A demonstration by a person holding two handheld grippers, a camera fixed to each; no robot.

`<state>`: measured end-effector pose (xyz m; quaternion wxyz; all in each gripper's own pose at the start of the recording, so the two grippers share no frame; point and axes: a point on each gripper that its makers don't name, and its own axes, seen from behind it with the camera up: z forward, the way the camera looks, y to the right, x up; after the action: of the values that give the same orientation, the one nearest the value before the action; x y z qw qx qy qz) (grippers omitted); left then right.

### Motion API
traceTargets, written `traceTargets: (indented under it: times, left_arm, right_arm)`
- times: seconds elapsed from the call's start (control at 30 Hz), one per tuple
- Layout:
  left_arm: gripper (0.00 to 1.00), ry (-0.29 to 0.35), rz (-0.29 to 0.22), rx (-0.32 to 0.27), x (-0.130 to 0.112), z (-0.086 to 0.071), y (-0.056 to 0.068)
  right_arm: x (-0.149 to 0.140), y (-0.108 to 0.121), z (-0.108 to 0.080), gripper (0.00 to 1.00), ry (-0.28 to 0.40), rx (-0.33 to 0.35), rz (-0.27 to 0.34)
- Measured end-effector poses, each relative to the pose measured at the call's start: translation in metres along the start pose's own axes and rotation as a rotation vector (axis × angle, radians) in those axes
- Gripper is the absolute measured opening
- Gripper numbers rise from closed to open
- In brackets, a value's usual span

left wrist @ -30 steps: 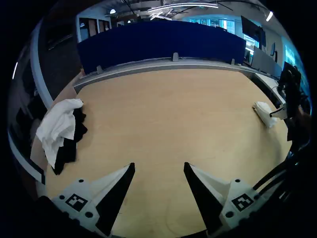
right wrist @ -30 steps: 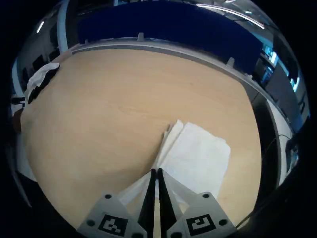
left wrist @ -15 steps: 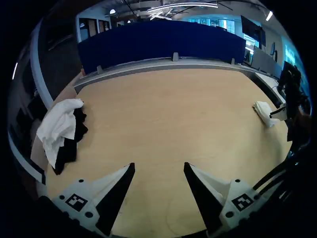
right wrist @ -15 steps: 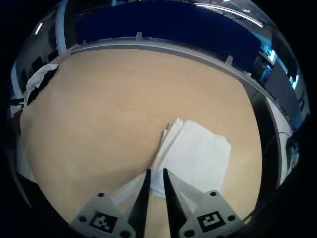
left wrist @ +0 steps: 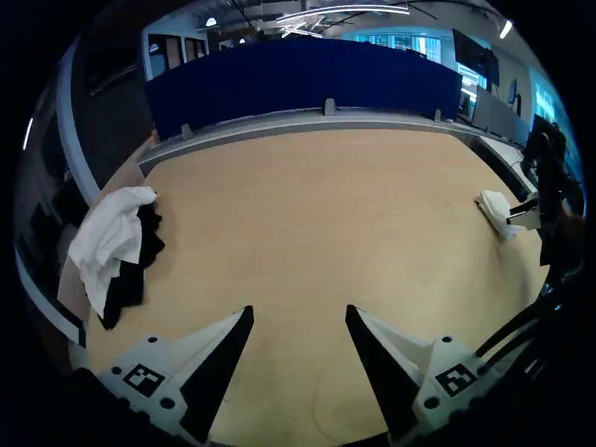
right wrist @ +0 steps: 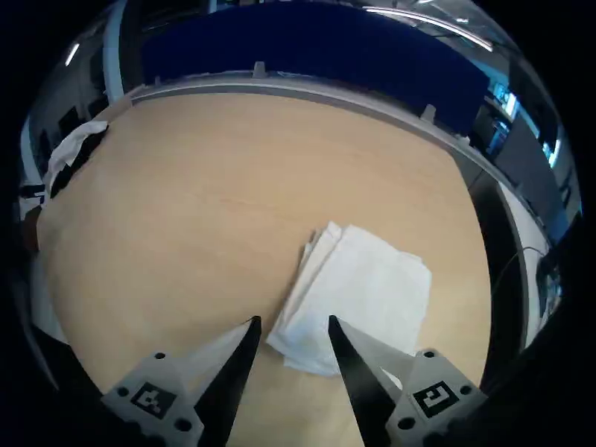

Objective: Fold towel

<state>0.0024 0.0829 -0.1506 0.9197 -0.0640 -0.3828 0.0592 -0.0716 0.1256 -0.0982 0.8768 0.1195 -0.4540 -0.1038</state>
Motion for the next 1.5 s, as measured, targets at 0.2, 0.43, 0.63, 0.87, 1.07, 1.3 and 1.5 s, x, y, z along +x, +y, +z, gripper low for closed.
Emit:
traceTargets:
  times: [0.2, 0.43, 0.63, 0.87, 1.07, 1.3, 1.5]
  left_arm:
    - [0.92, 0.001, -0.001, -0.003, 0.001, 0.001, 0.002]
    - [0.92, 0.005, 0.003, -0.004, 0.005, 0.003, 0.003]
    - [0.91, 0.01, 0.005, -0.005, 0.008, 0.003, 0.002]
    - [0.91, 0.017, 0.008, -0.005, 0.013, 0.003, 0.0]
    - [0.92, 0.025, 0.007, -0.004, 0.016, 0.003, -0.002]
    - [0.91, 0.041, 0.006, -0.005, 0.021, 0.005, -0.004]
    - [0.92, 0.067, 0.002, -0.003, 0.028, 0.005, -0.006]
  right_arm:
    - [-0.001, 0.013, -0.005, 0.99, 0.008, -0.021, 0.025]
    - [-0.003, 0.023, -0.011, 1.0, 0.02, -0.044, 0.048]
    - [0.001, 0.031, -0.014, 1.0, 0.047, -0.068, 0.067]
    - [0.022, 0.039, -0.018, 1.0, 0.153, -0.107, 0.111]
    - [0.051, 0.051, -0.032, 1.0, 0.307, -0.158, 0.168]
    - [0.075, 0.071, -0.051, 1.0, 0.448, -0.244, 0.212]
    - [0.099, 0.08, -0.068, 1.0, 0.567, -0.306, 0.2]
